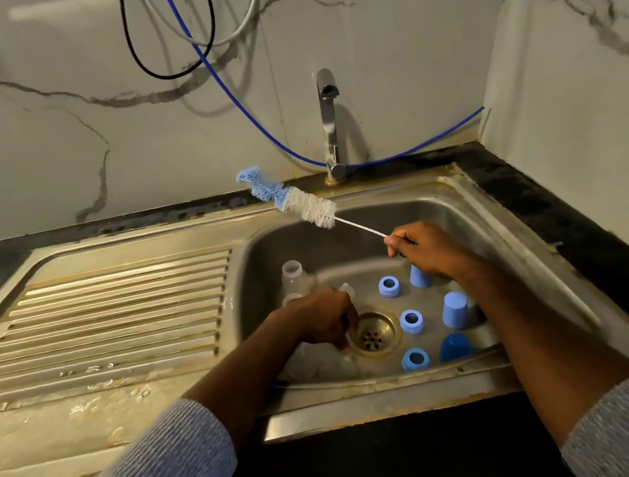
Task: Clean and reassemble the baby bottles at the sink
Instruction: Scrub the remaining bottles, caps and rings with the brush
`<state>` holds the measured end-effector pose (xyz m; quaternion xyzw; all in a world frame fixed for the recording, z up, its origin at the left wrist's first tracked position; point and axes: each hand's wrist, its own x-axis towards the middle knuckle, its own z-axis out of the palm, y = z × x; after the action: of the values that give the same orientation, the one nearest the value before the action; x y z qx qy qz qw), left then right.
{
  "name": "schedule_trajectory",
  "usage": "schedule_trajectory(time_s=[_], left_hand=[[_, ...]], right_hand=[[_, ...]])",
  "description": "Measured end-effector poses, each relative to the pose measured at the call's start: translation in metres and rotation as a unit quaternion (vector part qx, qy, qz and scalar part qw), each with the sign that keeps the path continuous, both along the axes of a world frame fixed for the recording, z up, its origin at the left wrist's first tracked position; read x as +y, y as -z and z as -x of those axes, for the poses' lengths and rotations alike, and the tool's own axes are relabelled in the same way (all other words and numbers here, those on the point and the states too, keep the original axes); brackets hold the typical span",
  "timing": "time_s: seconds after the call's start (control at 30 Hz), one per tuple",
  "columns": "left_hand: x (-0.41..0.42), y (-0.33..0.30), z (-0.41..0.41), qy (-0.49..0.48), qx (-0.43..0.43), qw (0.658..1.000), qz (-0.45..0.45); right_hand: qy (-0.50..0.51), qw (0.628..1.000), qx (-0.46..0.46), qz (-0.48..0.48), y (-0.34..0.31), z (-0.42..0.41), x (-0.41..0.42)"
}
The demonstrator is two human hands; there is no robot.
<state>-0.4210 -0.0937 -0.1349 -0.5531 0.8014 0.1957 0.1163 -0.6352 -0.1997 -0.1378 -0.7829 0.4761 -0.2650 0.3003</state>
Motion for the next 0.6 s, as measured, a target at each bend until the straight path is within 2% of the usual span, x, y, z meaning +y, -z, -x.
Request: schedule_trajectory(time_s=[0.2, 0.4, 0.47, 0.5, 0.57, 0.6], left_hand=[[-0.014, 0.026, 0.023, 0.071, -0.112, 0.990, -0.044], [-0.014, 0.042, 0.023, 0.075, -0.126, 0.988, -0.048], [-0.015, 0.038, 0.019, 0.053, -0.079, 0.995, -0.020], [-0.017, 0.033, 0.014, 0.031, -0.029, 0.999, 0.007], [-0.021, 0.020, -0.001, -0.052, 0.129, 0.987, 0.080], [-0.021, 0.013, -0.008, -0.126, 0.235, 0.958, 0.108]], right_hand=[[0.001, 1.000, 0.002, -0.003, 0.002, 0.000, -0.007], [-0.001, 1.000, 0.001, 0.007, 0.002, -0.006, -0.010], [-0.001, 1.000, 0.004, 0.008, 0.001, -0.006, -0.008], [-0.002, 1.000, 0.003, 0.005, 0.000, -0.005, -0.008], [-0.004, 1.000, -0.002, 0.001, -0.002, -0.003, -0.006], [-0.005, 1.000, -0.003, 0.002, -0.002, -0.002, -0.005]])
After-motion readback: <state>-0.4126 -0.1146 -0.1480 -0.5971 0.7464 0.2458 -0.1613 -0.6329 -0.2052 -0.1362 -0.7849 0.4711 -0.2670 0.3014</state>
